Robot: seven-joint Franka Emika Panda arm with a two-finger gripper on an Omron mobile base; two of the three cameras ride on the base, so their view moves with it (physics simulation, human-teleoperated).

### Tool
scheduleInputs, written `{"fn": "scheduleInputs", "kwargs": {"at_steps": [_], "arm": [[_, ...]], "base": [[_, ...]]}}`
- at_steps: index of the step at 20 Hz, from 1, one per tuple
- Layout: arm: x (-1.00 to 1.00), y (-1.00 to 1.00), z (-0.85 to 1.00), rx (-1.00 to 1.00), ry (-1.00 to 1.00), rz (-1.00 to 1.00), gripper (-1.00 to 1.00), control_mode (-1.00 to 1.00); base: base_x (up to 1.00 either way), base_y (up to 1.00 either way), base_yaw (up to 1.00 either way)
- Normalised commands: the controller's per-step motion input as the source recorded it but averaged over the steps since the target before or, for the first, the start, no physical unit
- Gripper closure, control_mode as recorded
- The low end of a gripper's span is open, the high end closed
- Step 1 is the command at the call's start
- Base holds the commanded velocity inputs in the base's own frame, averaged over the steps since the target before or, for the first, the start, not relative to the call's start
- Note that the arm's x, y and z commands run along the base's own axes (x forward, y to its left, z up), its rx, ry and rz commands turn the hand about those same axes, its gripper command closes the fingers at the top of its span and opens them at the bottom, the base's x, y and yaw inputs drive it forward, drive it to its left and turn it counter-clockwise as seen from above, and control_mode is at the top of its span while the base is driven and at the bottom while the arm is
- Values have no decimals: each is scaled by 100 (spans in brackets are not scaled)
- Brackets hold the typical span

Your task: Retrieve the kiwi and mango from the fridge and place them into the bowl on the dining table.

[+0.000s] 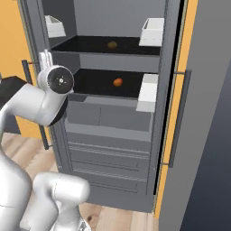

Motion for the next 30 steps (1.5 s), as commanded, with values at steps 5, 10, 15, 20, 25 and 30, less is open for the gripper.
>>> {"fn": "scheduleInputs", "kwargs": {"at_steps": [5, 10, 15, 20, 25, 30], "arm": [[69, 0, 6, 0, 11, 0, -100, -100], [63, 0, -3, 3, 2, 0, -100, -100], [46, 0, -14, 1, 0, 0, -100, -100], [42, 12, -11, 4, 0, 9, -100, -100], [44, 29, -7, 4, 0, 14, -100, -100], [54, 28, -3, 3, 0, 13, -100, -100]], "base": [[0, 0, 0], [0, 0, 0], [0, 0, 0], [0, 0, 0], [0, 0, 0], [0, 0, 0]]}}
